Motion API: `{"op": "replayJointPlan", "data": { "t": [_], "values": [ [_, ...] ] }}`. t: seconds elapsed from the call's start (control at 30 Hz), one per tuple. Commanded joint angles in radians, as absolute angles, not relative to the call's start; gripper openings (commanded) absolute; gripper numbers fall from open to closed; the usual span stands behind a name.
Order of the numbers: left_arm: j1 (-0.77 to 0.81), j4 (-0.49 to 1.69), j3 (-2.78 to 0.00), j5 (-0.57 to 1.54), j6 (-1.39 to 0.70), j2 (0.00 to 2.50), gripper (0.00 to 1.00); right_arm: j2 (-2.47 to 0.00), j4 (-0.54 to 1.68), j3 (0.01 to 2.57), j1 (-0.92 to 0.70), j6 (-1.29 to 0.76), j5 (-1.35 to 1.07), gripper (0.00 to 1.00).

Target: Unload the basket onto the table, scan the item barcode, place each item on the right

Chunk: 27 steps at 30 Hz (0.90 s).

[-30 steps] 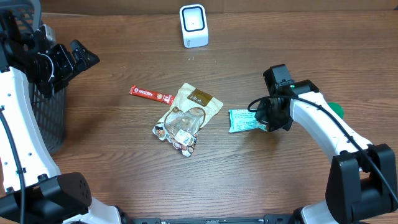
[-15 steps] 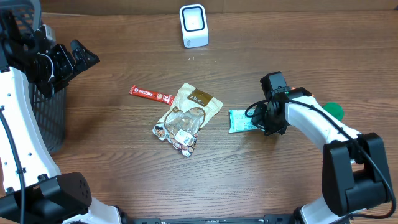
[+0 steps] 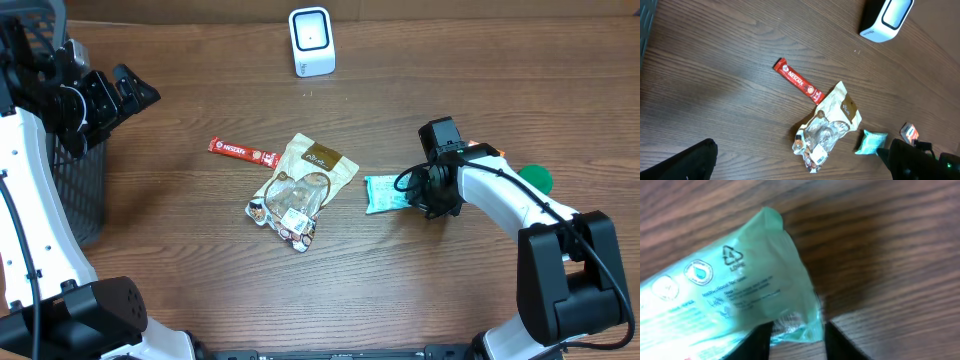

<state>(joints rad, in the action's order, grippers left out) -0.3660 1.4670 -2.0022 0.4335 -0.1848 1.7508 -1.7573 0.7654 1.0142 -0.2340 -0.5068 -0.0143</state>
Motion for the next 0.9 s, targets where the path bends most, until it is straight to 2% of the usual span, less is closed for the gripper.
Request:
{"op": "replayJointPlan", "data": {
  "t": [0.0, 0.13, 0.33, 0.47, 0.6, 0.87],
  "values": [
    [-0.36, 1.466, -2.0, 0.434, -0.191, 1.752, 1.0, -1.798, 0.76, 0.983, -0.236, -0.488, -0.021, 0.47],
    [-0.36, 1.466, -2.0, 0.434, -0.191, 1.752, 1.0, -1.795, 0.788, 1.013, -0.236, -0.459, -0.025, 0.52],
    [-0.36, 1.466, -2.0, 0.434, -0.191, 1.752, 1.0, -1.772, 0.947, 1.158, -0.237, -0.395, -0.049, 0.53],
    [-0.36, 1.466, -2.0, 0.434, -0.191, 1.752, 1.0, -1.763, 0.952, 1.179, -0.243, -0.339, -0.125, 0.52],
    [-0.36, 1.465, -2.0, 0.434, -0.191, 1.752, 1.0, -1.765, 0.947, 1.166, -0.243, -0.344, -0.138, 0.32],
    [-0.36, 1.466, -2.0, 0.434, -0.191, 1.752, 1.0, -1.769, 0.844, 1.074, -0.243, -0.347, -0.137, 0.3]
  ]
}}
